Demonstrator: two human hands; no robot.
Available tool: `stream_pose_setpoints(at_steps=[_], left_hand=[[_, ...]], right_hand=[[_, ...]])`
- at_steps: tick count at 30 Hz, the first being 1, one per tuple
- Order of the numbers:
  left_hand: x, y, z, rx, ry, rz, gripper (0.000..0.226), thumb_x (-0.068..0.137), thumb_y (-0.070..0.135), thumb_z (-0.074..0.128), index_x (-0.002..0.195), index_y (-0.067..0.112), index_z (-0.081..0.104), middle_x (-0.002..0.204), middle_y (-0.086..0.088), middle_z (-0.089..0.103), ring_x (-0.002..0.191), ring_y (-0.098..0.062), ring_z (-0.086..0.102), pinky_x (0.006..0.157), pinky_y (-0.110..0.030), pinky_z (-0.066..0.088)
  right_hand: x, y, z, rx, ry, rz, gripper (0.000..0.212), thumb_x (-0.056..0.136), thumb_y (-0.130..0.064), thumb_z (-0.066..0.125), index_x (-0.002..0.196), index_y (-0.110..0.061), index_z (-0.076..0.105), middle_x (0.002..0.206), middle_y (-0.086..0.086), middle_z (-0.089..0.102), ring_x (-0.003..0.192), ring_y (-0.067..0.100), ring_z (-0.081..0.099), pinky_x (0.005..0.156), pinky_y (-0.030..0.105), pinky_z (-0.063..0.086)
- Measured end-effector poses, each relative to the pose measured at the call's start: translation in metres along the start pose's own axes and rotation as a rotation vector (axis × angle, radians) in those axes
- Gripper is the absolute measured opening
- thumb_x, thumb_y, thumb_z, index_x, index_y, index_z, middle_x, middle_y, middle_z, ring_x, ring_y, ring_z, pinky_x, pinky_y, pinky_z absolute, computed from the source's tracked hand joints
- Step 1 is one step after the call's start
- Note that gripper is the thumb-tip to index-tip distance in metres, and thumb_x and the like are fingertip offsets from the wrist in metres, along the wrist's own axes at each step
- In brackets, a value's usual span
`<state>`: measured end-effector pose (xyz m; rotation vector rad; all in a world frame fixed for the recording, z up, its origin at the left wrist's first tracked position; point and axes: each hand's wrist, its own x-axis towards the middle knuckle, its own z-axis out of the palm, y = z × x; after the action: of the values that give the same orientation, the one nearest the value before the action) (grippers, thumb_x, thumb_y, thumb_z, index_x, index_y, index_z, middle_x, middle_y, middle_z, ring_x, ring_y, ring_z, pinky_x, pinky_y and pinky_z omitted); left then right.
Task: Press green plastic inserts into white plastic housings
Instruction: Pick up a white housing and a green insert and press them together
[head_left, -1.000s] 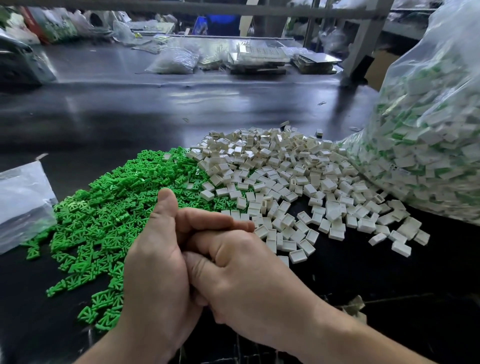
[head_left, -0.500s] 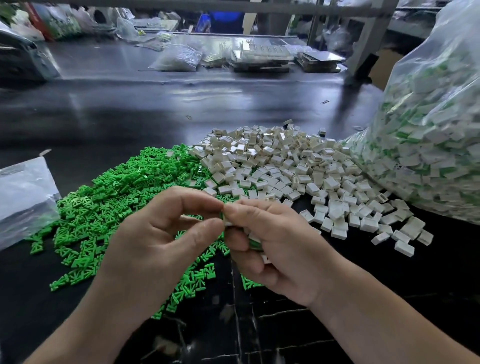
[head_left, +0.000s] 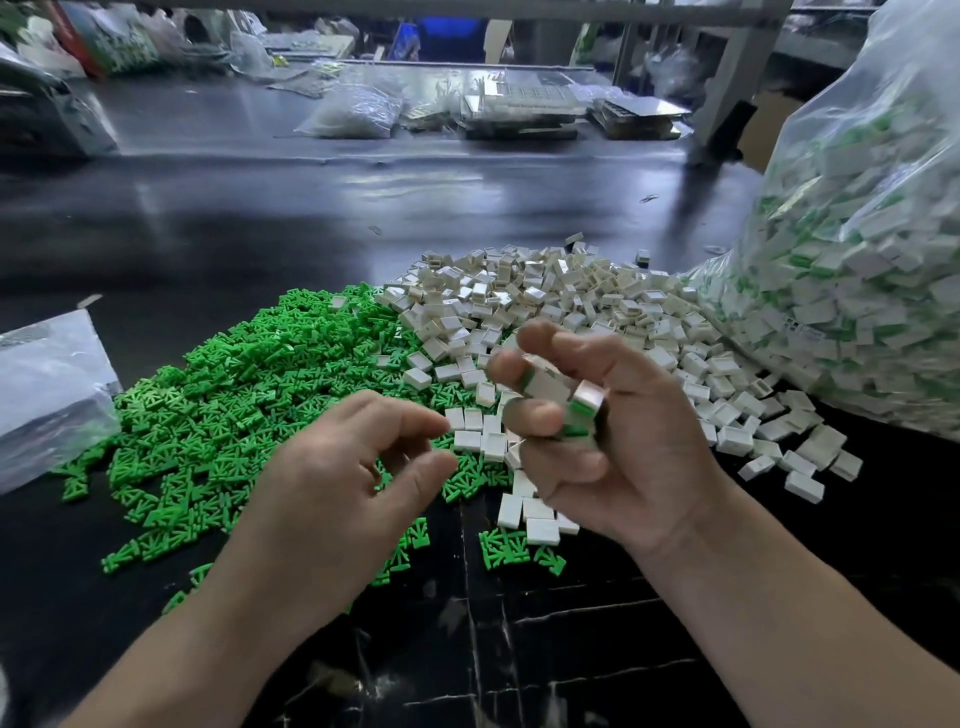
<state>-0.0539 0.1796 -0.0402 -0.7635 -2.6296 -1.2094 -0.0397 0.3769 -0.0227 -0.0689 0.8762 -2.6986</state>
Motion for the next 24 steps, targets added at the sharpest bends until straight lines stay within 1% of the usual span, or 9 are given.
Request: stream_pose_setpoints(at_steps=[4, 6, 8, 12, 14, 16, 18, 21, 24], left_hand=[[-0.004, 0.000, 0.012, 0.222, -0.135, 0.065, 0.040, 0.085, 0.067, 0.050, 0.113, 0.042, 0.064, 0.102, 0.026, 0.058, 0.090, 0.005, 0.056, 0.074, -0.019, 0.048], [-0.003, 0.001, 0.016, 0.319, -0.175, 0.126, 0.045, 0.087, 0.066, 0.048, 0.122, 0.041, 0.061, 0.112, 0.020, 0.059, 0.098, -0.003, 0.056, 0.077, -0.022, 0.046], [-0.001, 0.002, 0.019, 0.366, -0.214, 0.221, 0.045, 0.089, 0.058, 0.050, 0.124, 0.034, 0.065, 0.113, 0.010, 0.062, 0.100, -0.014, 0.058, 0.078, -0.028, 0.047], [0.003, 0.003, 0.026, 0.429, -0.260, 0.327, 0.033, 0.091, 0.048, 0.049, 0.106, 0.030, 0.072, 0.102, 0.007, 0.064, 0.090, -0.018, 0.056, 0.073, -0.038, 0.050], [0.004, 0.002, 0.027, 0.434, -0.257, 0.324, 0.030, 0.092, 0.046, 0.048, 0.093, 0.030, 0.073, 0.096, 0.008, 0.064, 0.085, -0.019, 0.055, 0.070, -0.039, 0.049], [0.005, 0.001, 0.026, 0.431, -0.239, 0.315, 0.022, 0.091, 0.043, 0.057, 0.085, 0.028, 0.072, 0.091, 0.008, 0.063, 0.082, -0.019, 0.055, 0.068, -0.039, 0.049], [0.004, 0.001, 0.027, 0.431, -0.222, 0.298, 0.020, 0.089, 0.043, 0.061, 0.085, 0.027, 0.071, 0.090, 0.008, 0.062, 0.082, -0.018, 0.054, 0.069, -0.039, 0.049], [0.002, 0.005, 0.031, 0.434, -0.202, 0.267, 0.034, 0.086, 0.055, 0.052, 0.096, 0.027, 0.071, 0.091, 0.008, 0.062, 0.084, -0.017, 0.053, 0.072, -0.036, 0.047], [0.001, 0.009, 0.038, 0.433, -0.214, 0.268, 0.031, 0.086, 0.053, 0.054, 0.090, 0.027, 0.071, 0.087, 0.008, 0.060, 0.083, -0.017, 0.052, 0.074, -0.037, 0.045]], right_hand=[[0.002, -0.004, -0.004, 0.025, 0.075, -0.010, 0.019, 0.075, -0.005, 0.067, 0.091, -0.013, 0.063, 0.078, 0.006, 0.060, 0.047, 0.010, 0.055, 0.028, 0.015, 0.036], [0.003, -0.006, -0.005, 0.032, 0.135, -0.001, 0.021, 0.076, -0.002, 0.067, 0.093, -0.012, 0.061, 0.075, 0.005, 0.058, 0.047, 0.010, 0.054, 0.029, 0.015, 0.036], [0.004, -0.008, -0.007, -0.015, 0.218, 0.000, 0.023, 0.075, 0.000, 0.066, 0.094, -0.011, 0.060, 0.072, 0.004, 0.057, 0.048, 0.009, 0.053, 0.029, 0.014, 0.034], [0.005, -0.007, -0.009, -0.120, 0.294, -0.007, 0.028, 0.069, 0.001, 0.063, 0.094, -0.011, 0.058, 0.069, 0.003, 0.056, 0.049, 0.010, 0.051, 0.029, 0.014, 0.033], [0.005, -0.006, -0.009, -0.144, 0.286, -0.002, 0.029, 0.069, 0.001, 0.062, 0.096, -0.010, 0.057, 0.070, 0.003, 0.056, 0.048, 0.010, 0.051, 0.030, 0.015, 0.033], [0.005, -0.005, -0.010, -0.163, 0.279, -0.001, 0.029, 0.070, 0.000, 0.063, 0.097, -0.010, 0.058, 0.071, 0.003, 0.057, 0.048, 0.010, 0.051, 0.030, 0.015, 0.034], [0.005, -0.004, -0.011, -0.194, 0.278, -0.003, 0.029, 0.068, -0.001, 0.066, 0.096, -0.009, 0.059, 0.072, 0.005, 0.057, 0.048, 0.010, 0.051, 0.030, 0.016, 0.034], [0.005, -0.004, -0.011, -0.251, 0.296, -0.005, 0.026, 0.069, -0.003, 0.067, 0.094, -0.009, 0.061, 0.071, 0.006, 0.057, 0.047, 0.011, 0.051, 0.030, 0.016, 0.033], [0.005, -0.003, -0.011, -0.277, 0.309, -0.015, 0.025, 0.068, -0.005, 0.068, 0.092, -0.009, 0.063, 0.070, 0.005, 0.057, 0.047, 0.011, 0.051, 0.030, 0.017, 0.033]])
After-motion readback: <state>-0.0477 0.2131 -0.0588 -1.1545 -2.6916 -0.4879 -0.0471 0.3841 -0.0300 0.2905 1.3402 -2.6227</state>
